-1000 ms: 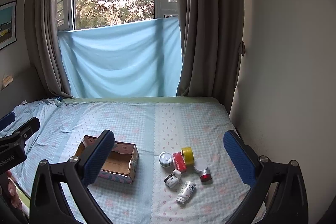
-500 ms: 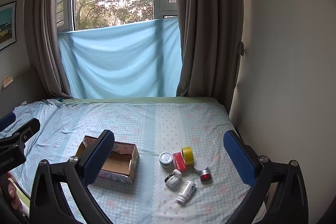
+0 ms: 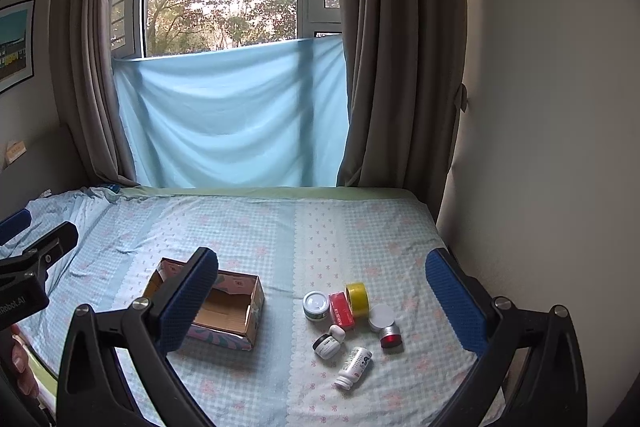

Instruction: Organize rigid objects

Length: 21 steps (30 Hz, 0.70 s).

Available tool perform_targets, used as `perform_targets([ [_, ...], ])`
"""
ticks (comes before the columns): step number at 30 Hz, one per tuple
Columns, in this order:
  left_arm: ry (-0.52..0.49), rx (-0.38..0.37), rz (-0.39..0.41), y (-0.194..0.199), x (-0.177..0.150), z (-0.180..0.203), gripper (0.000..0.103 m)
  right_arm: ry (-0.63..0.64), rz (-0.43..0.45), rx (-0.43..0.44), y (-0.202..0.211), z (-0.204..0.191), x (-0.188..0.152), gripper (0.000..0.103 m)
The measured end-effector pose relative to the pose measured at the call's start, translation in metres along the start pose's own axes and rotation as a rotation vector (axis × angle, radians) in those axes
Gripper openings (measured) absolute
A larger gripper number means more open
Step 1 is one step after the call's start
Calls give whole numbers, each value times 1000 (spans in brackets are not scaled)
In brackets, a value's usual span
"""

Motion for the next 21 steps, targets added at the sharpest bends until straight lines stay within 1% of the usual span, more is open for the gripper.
perform_targets([
  [15, -1, -2, -7, -5, 0, 2, 103, -4, 2, -2, -2, -2, -1, 103],
  [21, 6, -14, -15, -11, 0, 7, 103, -14, -1, -1, -4, 4, -2, 103],
])
Point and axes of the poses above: each gripper's, at about its wrist camera, not at the fingertips, and y roughly against the way its jaws point, z to its right, x to its top, the point moved 9 cm from there along -y, roughly the way its jaws point, and after that the axes turned 7 degrees about -y, right-handed, at the moved point
